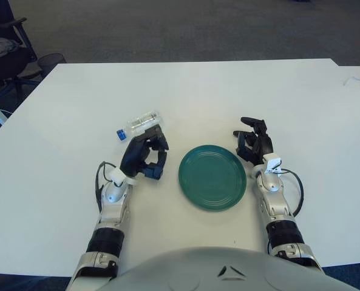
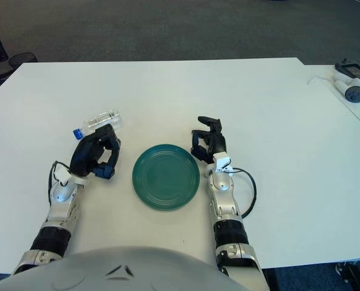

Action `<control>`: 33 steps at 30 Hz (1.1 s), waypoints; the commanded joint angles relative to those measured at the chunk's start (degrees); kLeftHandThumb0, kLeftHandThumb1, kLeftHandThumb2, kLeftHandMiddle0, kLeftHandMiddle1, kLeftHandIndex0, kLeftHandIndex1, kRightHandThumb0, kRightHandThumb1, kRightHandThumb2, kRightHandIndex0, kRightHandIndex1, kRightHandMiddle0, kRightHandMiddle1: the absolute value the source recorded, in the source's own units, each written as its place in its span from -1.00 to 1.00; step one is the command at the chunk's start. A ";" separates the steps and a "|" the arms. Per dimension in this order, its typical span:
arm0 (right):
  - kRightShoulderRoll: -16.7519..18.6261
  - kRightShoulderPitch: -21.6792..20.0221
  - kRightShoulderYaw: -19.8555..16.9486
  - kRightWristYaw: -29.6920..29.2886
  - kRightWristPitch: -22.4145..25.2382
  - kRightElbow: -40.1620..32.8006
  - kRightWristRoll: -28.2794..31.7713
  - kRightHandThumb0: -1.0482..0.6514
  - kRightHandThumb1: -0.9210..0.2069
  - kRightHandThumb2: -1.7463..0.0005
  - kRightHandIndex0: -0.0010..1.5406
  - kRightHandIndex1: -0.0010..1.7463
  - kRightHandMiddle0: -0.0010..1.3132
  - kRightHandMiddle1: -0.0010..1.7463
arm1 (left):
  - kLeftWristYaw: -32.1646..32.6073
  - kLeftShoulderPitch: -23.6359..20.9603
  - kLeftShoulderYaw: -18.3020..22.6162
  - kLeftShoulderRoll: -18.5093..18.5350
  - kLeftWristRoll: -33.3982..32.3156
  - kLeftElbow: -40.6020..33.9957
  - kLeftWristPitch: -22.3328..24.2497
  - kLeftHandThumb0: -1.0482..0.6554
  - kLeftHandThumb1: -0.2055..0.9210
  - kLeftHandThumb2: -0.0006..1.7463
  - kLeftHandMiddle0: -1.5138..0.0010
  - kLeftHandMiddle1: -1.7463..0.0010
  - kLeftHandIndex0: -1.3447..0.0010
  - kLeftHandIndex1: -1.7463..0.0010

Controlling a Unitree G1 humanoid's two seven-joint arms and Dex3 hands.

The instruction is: Put the bottle into the plate.

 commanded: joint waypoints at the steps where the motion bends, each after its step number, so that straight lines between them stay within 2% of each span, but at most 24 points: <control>1: 0.31 2.47 -0.23 0.54 2.82 4.35 0.90 -0.23 -0.59 -0.04 -0.51 0.13 -1.00 0.32 | 3.94 -1.59 2.28 -1.08 2.30 -2.07 -5.37 -0.33 -0.15 0.56 -0.57 -1.00 0.05 -1.00; 5: 0.52 2.10 -0.11 0.24 2.43 5.08 0.59 -0.23 -0.60 -0.04 -0.52 0.13 -1.00 0.33 | 8.15 -2.37 4.59 -2.21 6.64 -0.50 -11.32 -0.33 -0.14 0.56 -0.58 -1.00 0.05 -1.00; 7: 0.54 2.08 0.04 0.10 2.76 4.91 0.36 -0.22 -0.60 -0.04 -0.53 0.13 -1.00 0.35 | 12.43 -3.60 7.95 -3.30 12.79 -1.38 -14.59 -0.33 -0.14 0.55 -0.58 -1.00 0.06 -1.00; 13: 0.28 1.85 0.34 0.26 4.17 4.66 0.05 -0.23 -0.61 -0.04 -0.57 0.13 -1.00 0.36 | 22.54 -6.35 14.67 -4.40 27.96 -5.03 -16.19 -0.33 -0.13 0.55 -0.60 -1.00 0.06 -1.00; 17: 0.14 1.57 0.40 0.31 4.54 4.84 -0.08 -0.23 -0.61 -0.03 -0.59 0.13 -1.00 0.34 | 29.25 -9.79 16.65 -3.23 36.07 -5.64 -13.92 -0.33 -0.13 0.55 -0.61 -1.00 0.06 -1.00; 22: 0.08 1.08 0.36 0.38 4.25 5.67 0.01 -0.21 -0.60 -0.04 -0.60 0.14 -1.00 0.39 | 37.36 -15.74 16.39 -0.62 45.21 -5.61 -7.69 -0.34 -0.15 0.56 -0.62 -1.00 0.05 -1.00; 28: 0.12 0.54 0.49 0.43 3.82 6.69 0.05 -0.18 -0.58 -0.06 -0.60 0.16 -1.00 0.37 | 44.80 -19.31 13.24 1.99 53.13 -7.81 -0.69 -0.34 -0.18 0.59 -0.61 -1.00 0.03 -1.00; 33: 0.31 0.54 0.66 0.49 3.79 6.69 0.14 -0.15 -0.54 -0.11 -0.58 0.18 -1.00 0.38 | 45.46 -20.72 9.18 5.04 55.60 -8.66 3.66 -0.35 -0.19 0.60 -0.58 -1.00 0.02 -1.00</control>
